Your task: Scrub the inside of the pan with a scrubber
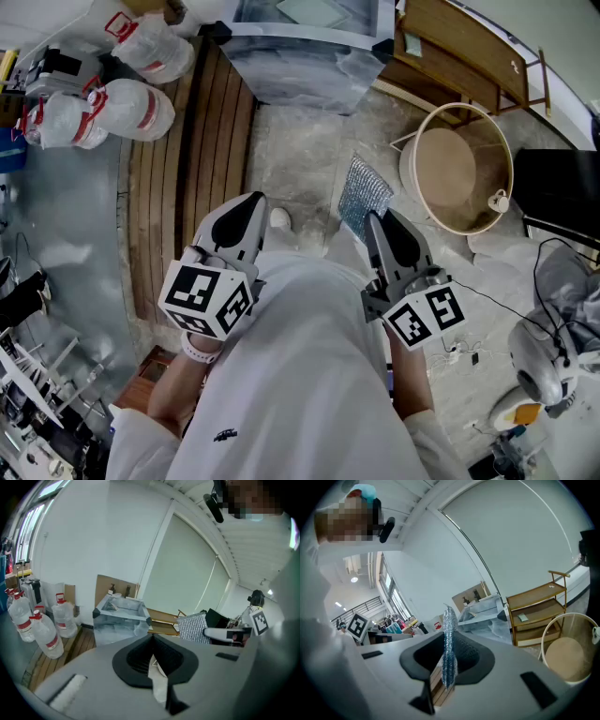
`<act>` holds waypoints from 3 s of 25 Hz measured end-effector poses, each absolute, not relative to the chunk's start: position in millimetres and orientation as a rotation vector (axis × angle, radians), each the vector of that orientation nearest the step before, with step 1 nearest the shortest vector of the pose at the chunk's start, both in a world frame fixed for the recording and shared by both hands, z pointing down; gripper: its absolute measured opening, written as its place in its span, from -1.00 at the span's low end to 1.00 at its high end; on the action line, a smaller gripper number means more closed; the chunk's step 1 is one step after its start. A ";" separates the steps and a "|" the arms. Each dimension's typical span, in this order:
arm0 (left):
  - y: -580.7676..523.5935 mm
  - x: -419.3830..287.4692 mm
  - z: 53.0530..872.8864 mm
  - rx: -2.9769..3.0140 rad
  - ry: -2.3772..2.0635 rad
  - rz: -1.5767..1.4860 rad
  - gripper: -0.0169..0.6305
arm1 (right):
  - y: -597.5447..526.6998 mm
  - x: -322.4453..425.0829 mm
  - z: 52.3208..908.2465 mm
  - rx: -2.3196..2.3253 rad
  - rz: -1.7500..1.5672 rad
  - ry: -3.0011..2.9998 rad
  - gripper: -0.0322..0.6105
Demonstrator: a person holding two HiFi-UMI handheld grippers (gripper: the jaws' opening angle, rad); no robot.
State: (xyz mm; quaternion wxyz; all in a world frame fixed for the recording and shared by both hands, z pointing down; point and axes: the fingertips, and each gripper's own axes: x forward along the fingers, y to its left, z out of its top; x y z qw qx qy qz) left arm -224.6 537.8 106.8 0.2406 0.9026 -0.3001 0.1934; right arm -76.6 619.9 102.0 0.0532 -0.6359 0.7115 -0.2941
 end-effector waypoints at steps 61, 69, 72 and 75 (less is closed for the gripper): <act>75.1 -104.5 127.9 2.240 -1.094 0.490 -0.93 | 88.4 88.0 136.3 -1.808 -1.046 2.430 -0.77; 50.5 -91.2 144.9 2.234 -1.034 0.520 -0.93 | 63.2 88.8 159.1 -1.842 -1.148 2.430 -0.77; 42.7 -85.9 159.9 2.227 -1.006 0.543 -0.93 | 55.7 90.5 173.9 -1.863 -1.185 2.428 -0.77; 35.3 -78.8 177.5 2.212 -0.970 0.570 -0.93 | 49.9 94.7 192.6 -1.913 -1.234 2.436 -0.77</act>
